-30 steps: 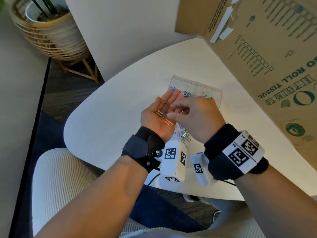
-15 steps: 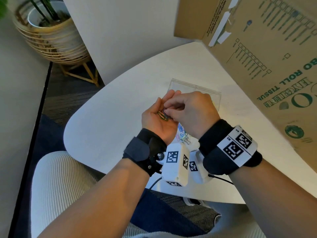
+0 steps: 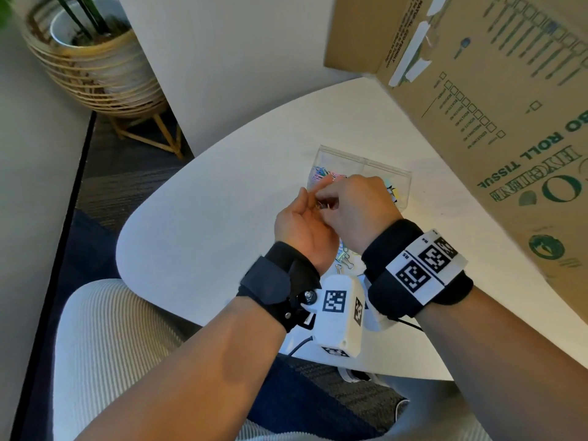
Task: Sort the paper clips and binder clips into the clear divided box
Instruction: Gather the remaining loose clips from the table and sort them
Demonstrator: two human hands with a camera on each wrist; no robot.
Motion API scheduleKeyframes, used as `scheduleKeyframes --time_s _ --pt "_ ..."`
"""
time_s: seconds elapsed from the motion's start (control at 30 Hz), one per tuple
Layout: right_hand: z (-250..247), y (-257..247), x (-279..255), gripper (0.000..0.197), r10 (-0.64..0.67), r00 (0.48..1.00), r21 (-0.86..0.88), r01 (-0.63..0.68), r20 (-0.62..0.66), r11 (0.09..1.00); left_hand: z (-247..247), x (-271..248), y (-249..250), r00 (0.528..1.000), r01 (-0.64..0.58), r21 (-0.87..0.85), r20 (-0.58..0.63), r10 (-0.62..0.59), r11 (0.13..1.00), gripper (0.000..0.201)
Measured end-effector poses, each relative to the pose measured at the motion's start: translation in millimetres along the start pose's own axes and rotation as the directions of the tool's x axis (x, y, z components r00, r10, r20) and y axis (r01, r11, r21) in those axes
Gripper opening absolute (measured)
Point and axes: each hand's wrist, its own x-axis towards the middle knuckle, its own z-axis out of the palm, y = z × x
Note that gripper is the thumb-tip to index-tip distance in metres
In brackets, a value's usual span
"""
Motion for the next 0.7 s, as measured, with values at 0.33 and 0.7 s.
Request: scheduleKeyframes --time_s 0.33,0.7 --pt "4 0 3 0.026 0.004 1.000 0.058 -0.003 -0.021 0.998 -4 5 0 1.000 0.005 0.027 0.015 -0.005 1.000 0.048" --pt "1 18 22 0.020 0.259 0.965 0.796 -0.136 -0.028 0.589 -14 3 11 0.995 -0.066 0.082 -0.069 0.072 0.994 0.043"
